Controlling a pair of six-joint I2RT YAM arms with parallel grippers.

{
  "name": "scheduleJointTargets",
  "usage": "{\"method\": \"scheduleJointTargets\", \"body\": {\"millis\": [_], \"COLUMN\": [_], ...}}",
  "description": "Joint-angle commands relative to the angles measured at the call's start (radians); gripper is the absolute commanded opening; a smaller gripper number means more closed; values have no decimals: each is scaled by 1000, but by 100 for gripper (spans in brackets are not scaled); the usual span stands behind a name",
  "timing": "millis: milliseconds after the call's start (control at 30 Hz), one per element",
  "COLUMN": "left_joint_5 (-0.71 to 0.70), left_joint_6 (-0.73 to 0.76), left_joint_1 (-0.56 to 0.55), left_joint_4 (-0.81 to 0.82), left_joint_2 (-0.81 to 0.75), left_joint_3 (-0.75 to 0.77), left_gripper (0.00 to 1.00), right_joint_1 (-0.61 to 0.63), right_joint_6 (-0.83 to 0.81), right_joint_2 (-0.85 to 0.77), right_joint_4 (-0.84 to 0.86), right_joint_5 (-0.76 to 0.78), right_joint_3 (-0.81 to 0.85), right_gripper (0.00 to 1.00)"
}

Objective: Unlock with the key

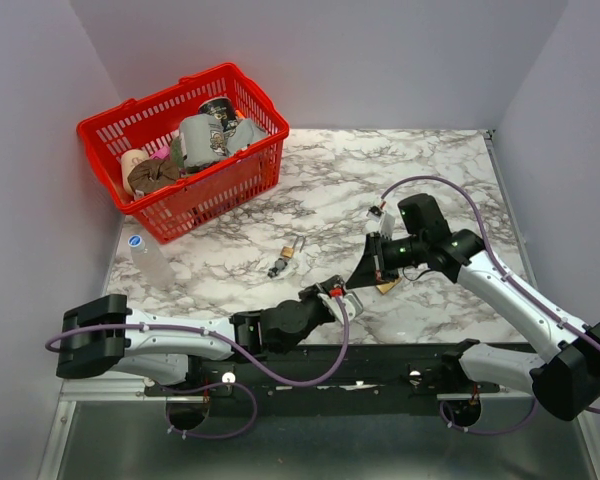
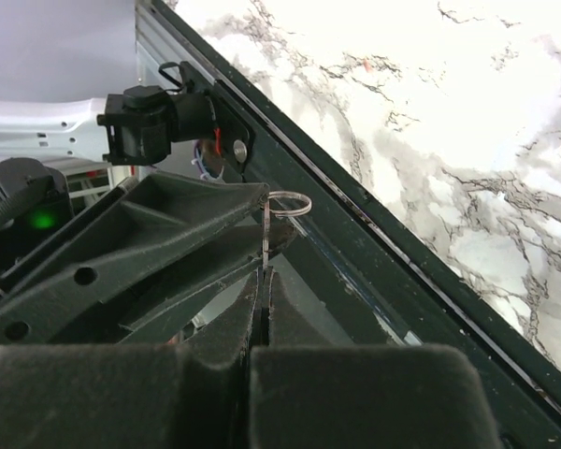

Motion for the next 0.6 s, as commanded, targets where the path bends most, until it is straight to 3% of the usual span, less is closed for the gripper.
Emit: {"method": "scheduleJointTargets", "body": {"millis": [0,200,567], "left_joint_5": [1,9,-5], "left_joint_6": [24,-15,-202], "left_joint_1": [-18,-18,-8], "left_joint_4": [49,40,40], "left_joint_2": [2,25,48], "left_joint_3": [34,38,38], "left_gripper": [19,0,0], "right_joint_1": [-7,-10,-13], "right_joint_6": [20,24,63], "right_joint_2": [8,2,-32], "right_joint_4": [-25,-15,64], "right_joint_5": [-28,-19,-22], "right_joint_3": [25,31,0], "right_gripper": [1,2,18]}}
